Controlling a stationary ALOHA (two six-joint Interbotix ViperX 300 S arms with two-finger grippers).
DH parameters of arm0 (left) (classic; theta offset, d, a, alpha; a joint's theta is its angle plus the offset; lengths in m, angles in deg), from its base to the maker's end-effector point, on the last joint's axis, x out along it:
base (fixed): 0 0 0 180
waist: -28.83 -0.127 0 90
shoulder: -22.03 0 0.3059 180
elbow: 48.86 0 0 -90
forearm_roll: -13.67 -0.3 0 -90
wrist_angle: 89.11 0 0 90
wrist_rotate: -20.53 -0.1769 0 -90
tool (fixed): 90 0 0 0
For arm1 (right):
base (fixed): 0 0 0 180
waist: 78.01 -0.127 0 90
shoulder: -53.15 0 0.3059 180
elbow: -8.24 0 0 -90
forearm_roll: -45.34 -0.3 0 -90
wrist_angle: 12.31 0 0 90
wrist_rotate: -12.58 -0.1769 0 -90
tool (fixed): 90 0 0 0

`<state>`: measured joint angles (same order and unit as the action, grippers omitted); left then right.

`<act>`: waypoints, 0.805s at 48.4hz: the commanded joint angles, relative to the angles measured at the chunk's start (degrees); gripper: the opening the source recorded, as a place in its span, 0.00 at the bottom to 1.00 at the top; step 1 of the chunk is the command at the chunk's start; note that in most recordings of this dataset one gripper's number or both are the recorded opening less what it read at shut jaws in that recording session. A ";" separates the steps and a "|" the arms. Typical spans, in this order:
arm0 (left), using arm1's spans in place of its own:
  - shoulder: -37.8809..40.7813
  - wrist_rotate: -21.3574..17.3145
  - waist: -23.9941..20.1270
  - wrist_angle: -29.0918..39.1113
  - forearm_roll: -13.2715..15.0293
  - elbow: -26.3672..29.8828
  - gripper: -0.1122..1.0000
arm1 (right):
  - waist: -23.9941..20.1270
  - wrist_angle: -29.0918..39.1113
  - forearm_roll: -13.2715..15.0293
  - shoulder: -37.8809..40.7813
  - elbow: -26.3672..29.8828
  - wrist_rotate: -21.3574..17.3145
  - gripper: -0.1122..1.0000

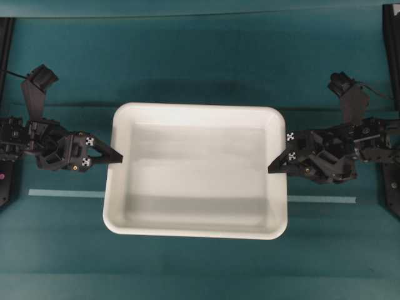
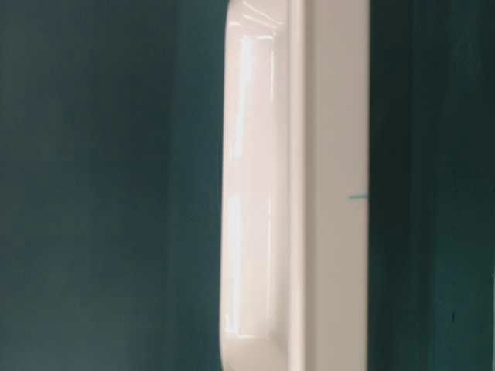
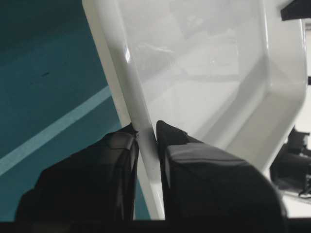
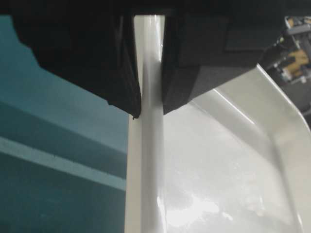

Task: Lift the white case with both hands.
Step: 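Lift the gripped tray upward with both grippers together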

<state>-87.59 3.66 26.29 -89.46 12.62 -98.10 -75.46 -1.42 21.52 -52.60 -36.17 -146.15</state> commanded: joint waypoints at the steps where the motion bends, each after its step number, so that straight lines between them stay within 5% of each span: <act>1: 0.53 0.26 0.53 -0.09 -0.18 3.25 0.20 | 0.35 0.70 -0.35 0.09 3.87 0.00 0.23; 39: -10.20 6.33 0.88 7.56 -0.18 7.38 0.19 | 6.15 11.95 0.00 -7.12 11.07 0.09 0.22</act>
<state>-97.79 9.90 26.90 -82.17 12.62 -93.27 -70.71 10.19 21.70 -59.63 -28.70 -146.06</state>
